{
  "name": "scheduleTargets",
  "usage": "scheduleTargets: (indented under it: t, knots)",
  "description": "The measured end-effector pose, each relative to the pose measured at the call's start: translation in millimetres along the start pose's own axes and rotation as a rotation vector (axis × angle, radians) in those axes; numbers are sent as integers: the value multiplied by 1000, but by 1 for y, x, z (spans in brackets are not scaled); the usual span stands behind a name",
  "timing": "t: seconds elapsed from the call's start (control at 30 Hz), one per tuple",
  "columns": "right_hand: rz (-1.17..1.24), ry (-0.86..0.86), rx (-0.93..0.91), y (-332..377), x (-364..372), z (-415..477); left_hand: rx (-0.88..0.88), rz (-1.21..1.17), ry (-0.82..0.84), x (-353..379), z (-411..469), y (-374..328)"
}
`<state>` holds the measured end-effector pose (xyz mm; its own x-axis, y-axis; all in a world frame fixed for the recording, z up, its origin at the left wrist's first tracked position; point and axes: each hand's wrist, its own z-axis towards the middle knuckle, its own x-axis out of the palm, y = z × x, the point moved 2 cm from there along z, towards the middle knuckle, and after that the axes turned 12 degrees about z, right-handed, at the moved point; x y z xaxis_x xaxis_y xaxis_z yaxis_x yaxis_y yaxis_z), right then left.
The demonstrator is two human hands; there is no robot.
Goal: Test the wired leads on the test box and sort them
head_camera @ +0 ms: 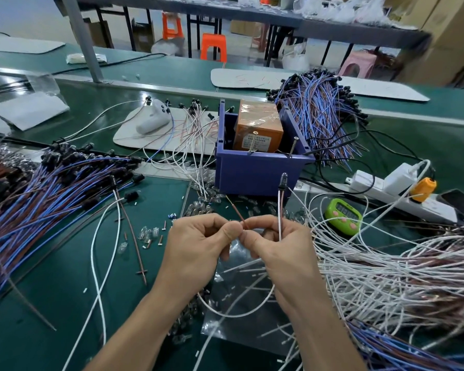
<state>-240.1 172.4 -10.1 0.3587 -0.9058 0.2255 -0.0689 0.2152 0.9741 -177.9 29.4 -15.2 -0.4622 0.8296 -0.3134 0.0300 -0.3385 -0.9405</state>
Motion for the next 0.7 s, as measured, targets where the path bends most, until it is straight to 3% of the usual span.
scheduleTargets:
  t: [0.4, 0.7]
  knots:
    - [120, -199, 27, -1, -10, 8, -204, -93, 157, -12, 6, 5]
    - [123, -143, 18, -1, -6, 6, -39, 87, 61, -14, -1, -3]
